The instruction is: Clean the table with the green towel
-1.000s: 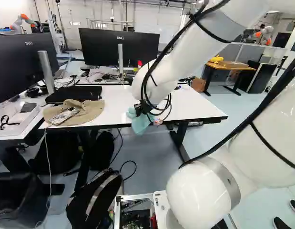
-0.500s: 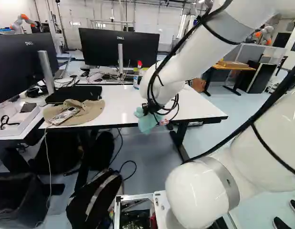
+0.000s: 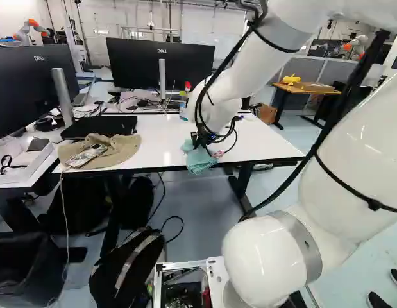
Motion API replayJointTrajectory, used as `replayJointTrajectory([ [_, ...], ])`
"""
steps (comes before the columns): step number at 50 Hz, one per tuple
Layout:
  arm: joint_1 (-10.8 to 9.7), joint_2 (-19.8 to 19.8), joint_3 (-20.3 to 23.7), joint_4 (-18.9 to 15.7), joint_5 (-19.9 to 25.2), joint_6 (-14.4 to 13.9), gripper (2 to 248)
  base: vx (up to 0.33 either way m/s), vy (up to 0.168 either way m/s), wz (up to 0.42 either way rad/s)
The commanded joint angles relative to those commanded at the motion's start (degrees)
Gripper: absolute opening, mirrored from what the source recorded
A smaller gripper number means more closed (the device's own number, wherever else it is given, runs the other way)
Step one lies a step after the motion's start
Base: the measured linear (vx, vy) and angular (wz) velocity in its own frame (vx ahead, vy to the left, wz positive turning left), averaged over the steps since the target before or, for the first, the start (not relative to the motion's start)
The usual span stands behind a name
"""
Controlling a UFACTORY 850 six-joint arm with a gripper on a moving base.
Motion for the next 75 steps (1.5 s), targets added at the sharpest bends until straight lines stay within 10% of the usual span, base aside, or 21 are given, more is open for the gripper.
replayJointTrajectory([
  [44,8.47,-5.10,-5.15,0.00,0.00,0.00,41,0.000,0.000,0.000],
  [75,12.15,1.25,1.21,0.00,0.00,0.00,41,0.000,0.000,0.000],
])
